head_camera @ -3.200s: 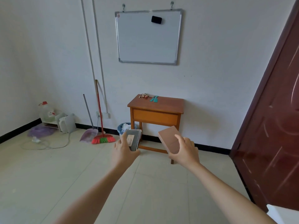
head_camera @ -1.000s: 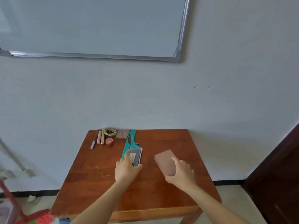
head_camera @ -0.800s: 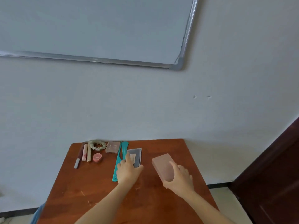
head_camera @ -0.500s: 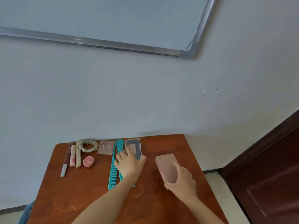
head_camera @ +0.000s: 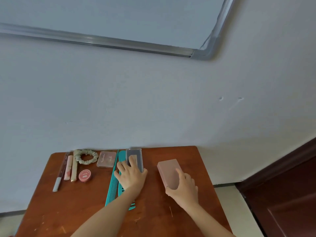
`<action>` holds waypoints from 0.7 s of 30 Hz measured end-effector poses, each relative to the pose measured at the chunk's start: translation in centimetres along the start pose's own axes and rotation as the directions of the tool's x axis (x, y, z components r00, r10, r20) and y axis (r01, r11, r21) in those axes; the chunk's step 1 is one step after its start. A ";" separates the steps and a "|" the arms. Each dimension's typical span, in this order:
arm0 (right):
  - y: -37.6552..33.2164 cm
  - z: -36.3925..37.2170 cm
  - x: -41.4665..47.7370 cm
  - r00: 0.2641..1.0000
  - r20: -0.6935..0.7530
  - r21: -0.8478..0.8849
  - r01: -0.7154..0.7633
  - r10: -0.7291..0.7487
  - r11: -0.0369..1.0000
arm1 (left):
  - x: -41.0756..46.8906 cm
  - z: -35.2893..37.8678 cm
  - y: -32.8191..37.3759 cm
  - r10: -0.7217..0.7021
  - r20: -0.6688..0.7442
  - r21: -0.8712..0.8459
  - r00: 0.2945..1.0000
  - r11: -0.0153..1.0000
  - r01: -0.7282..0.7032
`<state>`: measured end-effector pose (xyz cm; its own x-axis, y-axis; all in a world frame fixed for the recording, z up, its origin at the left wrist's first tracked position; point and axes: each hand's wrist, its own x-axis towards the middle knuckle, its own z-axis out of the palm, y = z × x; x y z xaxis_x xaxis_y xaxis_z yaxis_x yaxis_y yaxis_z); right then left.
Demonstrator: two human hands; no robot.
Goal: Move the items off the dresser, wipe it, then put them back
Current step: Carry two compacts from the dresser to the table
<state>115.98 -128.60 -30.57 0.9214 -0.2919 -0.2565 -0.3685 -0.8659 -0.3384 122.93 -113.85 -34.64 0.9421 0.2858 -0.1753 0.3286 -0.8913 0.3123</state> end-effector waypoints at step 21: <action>-7.0 4.5 4.5 0.999 -0.042 0.021 0.021 -0.020 1.000 | -4.0 -6.1 -10.8 -0.164 -0.072 -0.083 0.984 0.984 0.158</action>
<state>122.13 -122.02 -33.40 0.9331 -0.2908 -0.2115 -0.3513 -0.8630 -0.3631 116.00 -103.20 -31.64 0.8778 0.4528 -0.1561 0.4776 -0.8028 0.3570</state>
